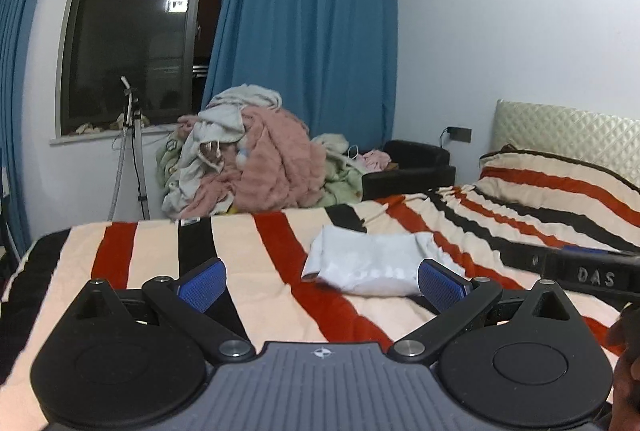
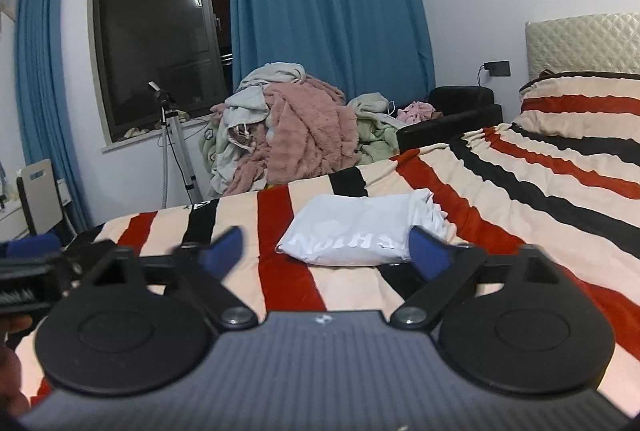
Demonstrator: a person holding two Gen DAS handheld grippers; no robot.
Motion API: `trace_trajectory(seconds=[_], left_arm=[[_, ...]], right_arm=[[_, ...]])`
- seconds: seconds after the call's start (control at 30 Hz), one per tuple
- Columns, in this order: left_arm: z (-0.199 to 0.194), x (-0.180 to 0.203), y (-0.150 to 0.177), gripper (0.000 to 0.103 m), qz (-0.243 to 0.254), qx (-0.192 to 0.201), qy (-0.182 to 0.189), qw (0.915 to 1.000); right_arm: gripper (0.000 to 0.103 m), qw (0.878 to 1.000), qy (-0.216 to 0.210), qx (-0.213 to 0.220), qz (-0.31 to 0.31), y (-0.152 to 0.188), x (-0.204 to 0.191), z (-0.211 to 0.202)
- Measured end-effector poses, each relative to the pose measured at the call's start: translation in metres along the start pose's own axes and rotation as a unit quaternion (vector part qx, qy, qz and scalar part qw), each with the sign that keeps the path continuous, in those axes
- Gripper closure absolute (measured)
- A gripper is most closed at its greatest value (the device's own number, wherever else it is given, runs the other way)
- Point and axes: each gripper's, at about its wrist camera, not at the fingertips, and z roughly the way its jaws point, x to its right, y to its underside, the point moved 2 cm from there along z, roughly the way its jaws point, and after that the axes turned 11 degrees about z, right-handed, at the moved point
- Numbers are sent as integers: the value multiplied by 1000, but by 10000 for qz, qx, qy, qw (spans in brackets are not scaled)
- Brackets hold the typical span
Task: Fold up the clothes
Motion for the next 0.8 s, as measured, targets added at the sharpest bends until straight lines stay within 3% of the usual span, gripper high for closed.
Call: trace_trajectory(seconds=[0.13,0.2,0.4,0.8], left_arm=[[10,-3,9,0,-11,-90,-67,9999],[12,-3,11,0,19,-85,-90,9999],[17,-1,13,0,97,-83,-55,9999],[26,-2,22,0,-26,-254,-2,9997]], right_arm=[[29,9999,-35,-53,-121,11,-5,8],[10,9997,-98,-75,-194,16,-7,11],[11,9988,-267,-130,-391,31,-15,18],[11,9991,72,-33,-408,32,-11,20]])
